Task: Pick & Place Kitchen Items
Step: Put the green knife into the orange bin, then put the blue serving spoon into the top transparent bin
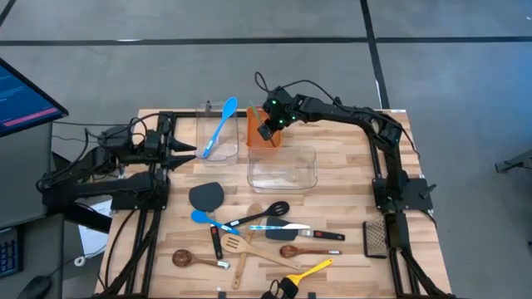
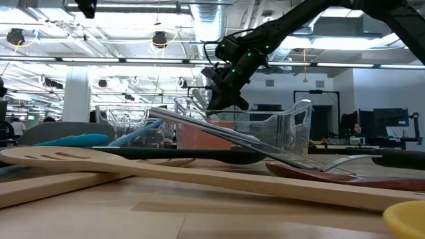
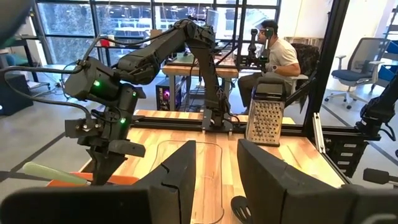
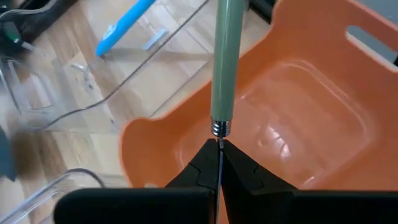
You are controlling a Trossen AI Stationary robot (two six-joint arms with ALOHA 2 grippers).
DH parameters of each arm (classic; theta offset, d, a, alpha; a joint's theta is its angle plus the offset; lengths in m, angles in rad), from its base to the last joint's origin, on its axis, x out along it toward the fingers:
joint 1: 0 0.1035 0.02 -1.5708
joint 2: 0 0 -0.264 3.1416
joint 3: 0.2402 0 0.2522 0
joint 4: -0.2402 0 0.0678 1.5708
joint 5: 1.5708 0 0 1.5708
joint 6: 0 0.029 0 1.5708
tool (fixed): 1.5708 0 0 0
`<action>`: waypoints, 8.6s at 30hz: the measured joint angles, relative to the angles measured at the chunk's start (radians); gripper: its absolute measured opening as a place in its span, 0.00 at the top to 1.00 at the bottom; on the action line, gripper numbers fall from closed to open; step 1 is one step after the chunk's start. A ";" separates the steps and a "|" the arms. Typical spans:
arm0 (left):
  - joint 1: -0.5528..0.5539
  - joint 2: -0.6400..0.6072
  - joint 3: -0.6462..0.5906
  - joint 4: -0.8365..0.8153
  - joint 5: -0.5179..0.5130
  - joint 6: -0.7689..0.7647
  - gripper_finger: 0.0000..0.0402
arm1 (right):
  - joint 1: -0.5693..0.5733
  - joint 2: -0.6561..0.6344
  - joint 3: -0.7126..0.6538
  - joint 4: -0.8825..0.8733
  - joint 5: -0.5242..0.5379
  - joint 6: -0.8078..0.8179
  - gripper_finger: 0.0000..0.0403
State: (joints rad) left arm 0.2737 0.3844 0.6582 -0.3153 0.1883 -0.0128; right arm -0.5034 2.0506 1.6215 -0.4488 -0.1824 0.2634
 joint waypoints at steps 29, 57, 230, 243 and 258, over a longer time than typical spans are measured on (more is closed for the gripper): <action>0.000 0.039 0.000 -0.003 0.000 0.000 0.74 | -0.006 0.102 0.155 -0.105 0.004 -0.027 0.79; 0.000 0.039 0.000 -0.056 0.000 0.000 0.74 | 0.074 -0.067 0.366 -0.401 -0.002 -0.416 1.00; -0.657 1.003 0.327 -0.353 -0.201 -0.020 1.00 | 0.777 -0.853 -0.842 0.395 0.263 -0.289 1.00; -0.653 1.174 0.327 -0.368 -0.154 -0.127 1.00 | 0.777 -0.853 -0.842 0.365 0.262 -0.289 1.00; -0.654 1.178 0.306 -0.400 -0.158 -0.135 0.71 | 0.777 -0.853 -0.842 0.348 0.262 -0.289 1.00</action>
State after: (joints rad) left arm -0.3805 1.5623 0.9639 -0.7158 0.0305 -0.1474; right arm 0.2733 1.1973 0.7792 -0.1005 0.0799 -0.0257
